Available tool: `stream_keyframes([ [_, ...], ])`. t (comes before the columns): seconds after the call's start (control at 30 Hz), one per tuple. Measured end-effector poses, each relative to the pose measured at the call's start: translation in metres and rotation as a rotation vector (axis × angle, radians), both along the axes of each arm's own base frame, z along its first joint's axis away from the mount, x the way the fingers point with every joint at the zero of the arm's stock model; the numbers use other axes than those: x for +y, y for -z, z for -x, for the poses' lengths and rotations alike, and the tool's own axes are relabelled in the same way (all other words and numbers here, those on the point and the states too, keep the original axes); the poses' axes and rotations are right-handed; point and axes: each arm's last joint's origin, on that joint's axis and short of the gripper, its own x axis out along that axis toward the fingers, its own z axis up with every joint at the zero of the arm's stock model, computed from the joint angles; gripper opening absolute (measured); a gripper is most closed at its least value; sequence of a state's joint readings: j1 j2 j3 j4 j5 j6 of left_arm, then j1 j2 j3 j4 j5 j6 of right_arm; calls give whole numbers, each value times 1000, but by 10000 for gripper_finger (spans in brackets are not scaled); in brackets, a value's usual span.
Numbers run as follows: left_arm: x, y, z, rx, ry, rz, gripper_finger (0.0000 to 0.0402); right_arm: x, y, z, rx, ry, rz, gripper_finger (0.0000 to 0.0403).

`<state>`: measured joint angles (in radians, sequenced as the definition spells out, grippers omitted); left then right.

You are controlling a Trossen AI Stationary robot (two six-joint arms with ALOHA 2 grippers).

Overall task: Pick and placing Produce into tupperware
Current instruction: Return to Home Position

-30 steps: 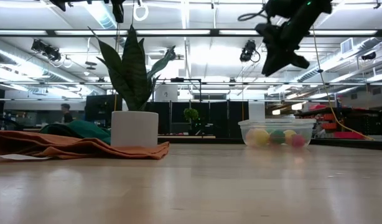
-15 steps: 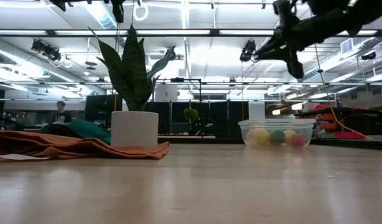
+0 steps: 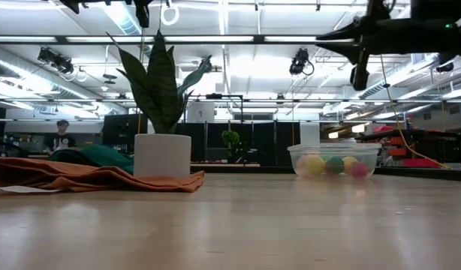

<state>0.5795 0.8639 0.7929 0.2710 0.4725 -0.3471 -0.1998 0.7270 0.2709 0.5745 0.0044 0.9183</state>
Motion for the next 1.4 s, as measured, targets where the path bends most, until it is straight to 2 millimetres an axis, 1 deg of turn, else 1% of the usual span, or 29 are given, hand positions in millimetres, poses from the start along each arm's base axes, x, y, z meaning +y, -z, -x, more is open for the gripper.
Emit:
stream_keyframes([
  [0.07, 0, 0, 0, 0, 0, -1, 33, 3, 0, 6, -18, -9, 7, 0],
  [0.23, 0, 0, 0, 0, 0, 0, 35, 10, -8, 24, -112, -26, 76, 0],
  [0.4, 0, 0, 0, 0, 0, 0, 27, 14, -5, 40, -156, -35, 99, 0],
  [0.53, 0, 0, 0, 0, 0, 0, 21, 18, -10, 51, -221, -47, 168, 0],
  [0.67, 0, 0, 0, 0, 0, 1, 22, 20, -8, 59, -260, -59, 187, 0],
  [0.87, 0, 0, 0, -1, 1, 8, 29, 22, -1, 69, -311, -87, 203, 0],
  [1.03, 0, 0, 0, -1, 2, 8, 23, 23, 2, 74, -345, -106, 225, 0],
  [1.1, 0, 0, 0, -1, 1, 8, 19, 24, 5, 74, -344, -108, 239, 0],
  [1.3, 0, 0, 0, -1, 2, 8, 12, 23, 28, 70, -286, -123, 205, 0],
  [1.4, 0, 0, 0, -1, 2, 8, 14, 23, 29, 70, -279, -123, 219, 0],
])
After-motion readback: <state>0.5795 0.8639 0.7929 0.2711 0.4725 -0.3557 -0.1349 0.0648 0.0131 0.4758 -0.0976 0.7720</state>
